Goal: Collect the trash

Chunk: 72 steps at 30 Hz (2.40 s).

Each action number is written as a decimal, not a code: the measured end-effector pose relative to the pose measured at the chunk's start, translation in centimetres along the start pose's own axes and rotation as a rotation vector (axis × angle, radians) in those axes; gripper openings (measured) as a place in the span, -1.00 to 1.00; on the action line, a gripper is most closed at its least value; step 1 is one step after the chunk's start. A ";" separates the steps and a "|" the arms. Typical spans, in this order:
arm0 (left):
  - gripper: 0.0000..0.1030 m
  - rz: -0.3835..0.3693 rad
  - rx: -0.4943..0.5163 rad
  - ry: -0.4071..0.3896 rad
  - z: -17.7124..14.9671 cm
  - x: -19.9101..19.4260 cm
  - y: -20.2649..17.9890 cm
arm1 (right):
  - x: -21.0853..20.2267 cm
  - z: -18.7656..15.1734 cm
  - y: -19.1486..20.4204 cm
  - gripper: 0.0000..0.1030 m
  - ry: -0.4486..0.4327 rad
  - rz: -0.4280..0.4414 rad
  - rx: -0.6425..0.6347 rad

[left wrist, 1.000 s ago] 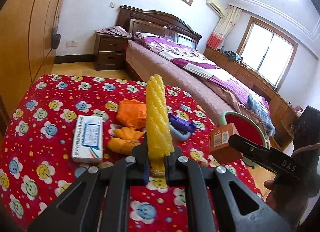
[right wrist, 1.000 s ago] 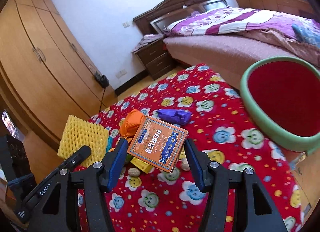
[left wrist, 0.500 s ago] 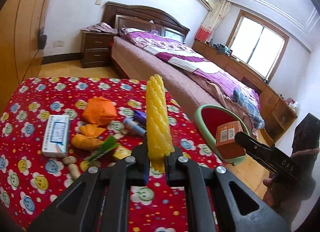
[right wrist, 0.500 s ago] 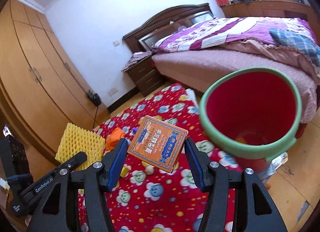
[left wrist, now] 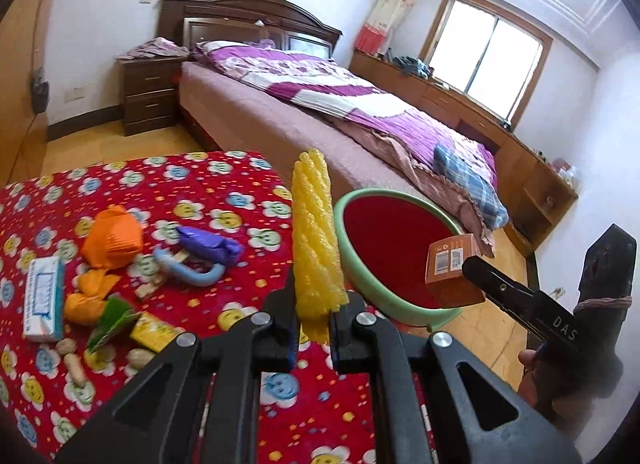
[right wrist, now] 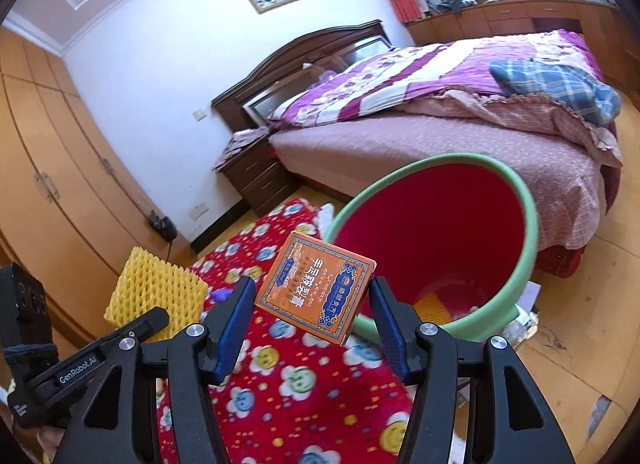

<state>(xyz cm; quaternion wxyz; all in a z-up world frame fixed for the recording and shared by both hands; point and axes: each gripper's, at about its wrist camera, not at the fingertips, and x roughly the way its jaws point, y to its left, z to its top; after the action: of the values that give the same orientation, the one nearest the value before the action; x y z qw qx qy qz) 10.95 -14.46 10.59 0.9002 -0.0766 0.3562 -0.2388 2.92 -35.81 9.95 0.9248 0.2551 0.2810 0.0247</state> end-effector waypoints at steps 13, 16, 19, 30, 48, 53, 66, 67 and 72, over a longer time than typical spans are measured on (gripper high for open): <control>-0.81 -0.036 0.093 0.049 1.4 5.1 -4.3 | 0.7 1.3 -4.6 0.16 -0.013 -0.083 0.070; -0.81 -0.037 0.109 0.061 1.5 6.3 -4.9 | 1.0 1.6 -5.9 0.16 -0.013 -0.102 0.086; -0.81 -0.040 0.123 0.075 1.5 7.6 -5.5 | 1.2 1.8 -6.9 0.16 -0.015 -0.117 0.102; -0.81 -0.065 0.181 0.148 0.6 12.1 -7.9 | 1.6 1.6 -9.6 0.16 -0.006 -0.137 0.151; -0.09 -0.040 0.169 0.194 -0.3 13.1 -8.0 | 3.0 1.7 -10.6 0.18 0.018 -0.133 0.164; -0.04 -0.025 0.160 0.176 -0.1 12.0 -7.4 | 3.6 1.9 -10.3 0.21 0.025 -0.131 0.145; -0.02 0.000 0.077 0.129 0.1 7.7 -4.1 | 2.9 1.9 -7.9 0.41 0.004 -0.135 0.111; -0.01 0.003 0.071 0.125 0.2 7.3 -3.8 | 2.7 1.9 -7.7 0.41 0.002 -0.133 0.106; 0.02 0.022 0.049 0.114 -0.1 5.3 -2.6 | 1.7 1.7 -5.9 0.42 -0.002 -0.121 0.080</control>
<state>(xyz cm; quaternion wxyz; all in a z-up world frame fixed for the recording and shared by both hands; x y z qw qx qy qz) 13.28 -19.31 8.09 0.8826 -0.0370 0.4018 -0.2414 4.71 -41.42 7.41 0.9141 0.2744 0.2955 -0.0427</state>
